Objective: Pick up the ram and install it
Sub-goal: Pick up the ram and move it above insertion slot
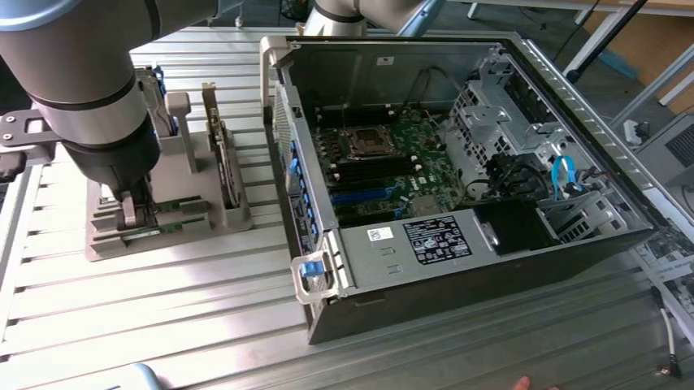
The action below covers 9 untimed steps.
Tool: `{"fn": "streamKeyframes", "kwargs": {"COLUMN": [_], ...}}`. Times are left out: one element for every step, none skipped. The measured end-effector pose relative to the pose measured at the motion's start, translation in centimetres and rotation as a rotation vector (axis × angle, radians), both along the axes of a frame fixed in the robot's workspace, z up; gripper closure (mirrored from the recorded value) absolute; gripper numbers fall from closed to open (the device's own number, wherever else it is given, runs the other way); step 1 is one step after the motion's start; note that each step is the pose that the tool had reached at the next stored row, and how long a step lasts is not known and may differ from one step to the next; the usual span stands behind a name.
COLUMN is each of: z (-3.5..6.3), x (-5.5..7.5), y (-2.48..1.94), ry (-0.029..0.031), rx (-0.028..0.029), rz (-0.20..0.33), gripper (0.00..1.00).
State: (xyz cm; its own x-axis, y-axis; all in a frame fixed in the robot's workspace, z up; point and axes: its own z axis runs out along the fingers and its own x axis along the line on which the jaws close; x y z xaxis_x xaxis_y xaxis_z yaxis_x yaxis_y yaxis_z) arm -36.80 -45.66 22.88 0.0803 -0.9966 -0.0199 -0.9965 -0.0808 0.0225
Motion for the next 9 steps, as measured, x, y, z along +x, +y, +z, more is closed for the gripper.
{"fn": "streamKeyframes", "kwargs": {"z": [0.0,0.0,0.0,0.0,0.0,-0.01,0.0,0.0,0.0], "x": [0.1,0.2,0.4,0.6,0.7,0.9,1.0,1.2,1.3], "y": [0.0,0.0,0.0,0.0,0.0,0.0,0.0,0.0,0.0], "ry": [0.0,0.0,0.0,0.0,0.0,0.0,0.0001,0.0,0.0], "rx": [0.0001,0.0001,0.0,0.0,0.0001,0.0002,0.0001,0.0001,0.0001], "rz": [0.0,0.0,0.0,0.0,0.0,0.0,0.0,0.0,0.0], "gripper": [0.7,0.7,0.7,0.7,0.7,0.7,0.7,0.7,0.7]}}
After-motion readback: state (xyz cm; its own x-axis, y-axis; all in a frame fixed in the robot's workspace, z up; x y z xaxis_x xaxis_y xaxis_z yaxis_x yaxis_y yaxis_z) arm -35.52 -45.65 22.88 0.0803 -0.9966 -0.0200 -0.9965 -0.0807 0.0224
